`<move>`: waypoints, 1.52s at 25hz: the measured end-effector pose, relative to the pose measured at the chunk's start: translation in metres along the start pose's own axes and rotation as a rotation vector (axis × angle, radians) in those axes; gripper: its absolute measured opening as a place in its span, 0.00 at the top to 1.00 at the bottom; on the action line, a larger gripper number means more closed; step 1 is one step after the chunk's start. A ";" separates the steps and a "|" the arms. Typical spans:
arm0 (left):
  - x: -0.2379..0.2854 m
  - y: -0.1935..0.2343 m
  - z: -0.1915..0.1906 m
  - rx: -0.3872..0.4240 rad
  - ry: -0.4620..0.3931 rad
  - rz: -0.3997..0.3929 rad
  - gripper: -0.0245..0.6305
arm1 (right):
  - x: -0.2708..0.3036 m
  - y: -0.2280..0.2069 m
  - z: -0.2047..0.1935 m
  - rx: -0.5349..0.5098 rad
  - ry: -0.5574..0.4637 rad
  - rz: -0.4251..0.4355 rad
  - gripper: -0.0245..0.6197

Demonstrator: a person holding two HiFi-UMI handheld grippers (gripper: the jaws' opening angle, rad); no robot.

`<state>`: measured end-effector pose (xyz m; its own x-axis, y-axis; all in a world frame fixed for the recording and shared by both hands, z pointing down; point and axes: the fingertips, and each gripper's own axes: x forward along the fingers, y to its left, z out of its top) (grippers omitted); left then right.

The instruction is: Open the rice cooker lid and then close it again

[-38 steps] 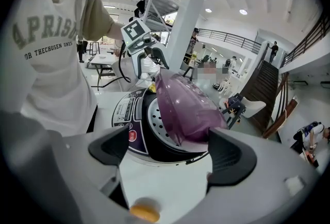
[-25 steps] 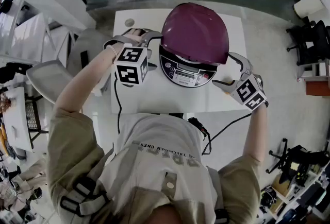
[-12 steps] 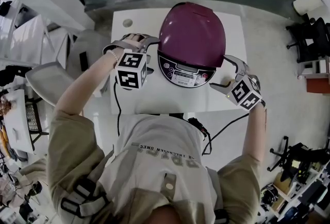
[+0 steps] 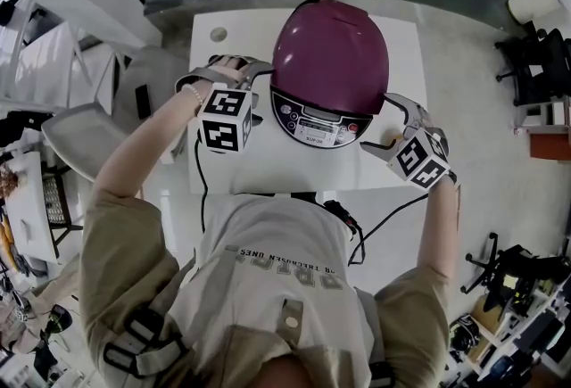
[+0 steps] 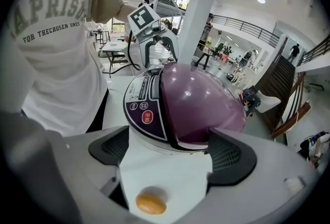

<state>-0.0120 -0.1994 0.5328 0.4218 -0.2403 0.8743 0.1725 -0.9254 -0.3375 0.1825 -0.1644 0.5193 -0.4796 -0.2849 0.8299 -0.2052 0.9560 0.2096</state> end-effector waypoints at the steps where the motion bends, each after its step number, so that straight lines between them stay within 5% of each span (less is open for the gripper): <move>1: 0.000 -0.001 0.000 0.002 0.003 0.000 0.24 | 0.000 0.001 0.000 -0.003 0.001 0.001 0.26; 38: 0.016 -0.008 -0.015 0.101 0.121 -0.079 0.23 | 0.013 0.005 -0.011 -0.033 0.087 0.083 0.26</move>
<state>-0.0196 -0.2008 0.5549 0.2943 -0.2075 0.9329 0.2920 -0.9099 -0.2946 0.1845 -0.1629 0.5360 -0.4176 -0.1990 0.8865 -0.1388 0.9782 0.1542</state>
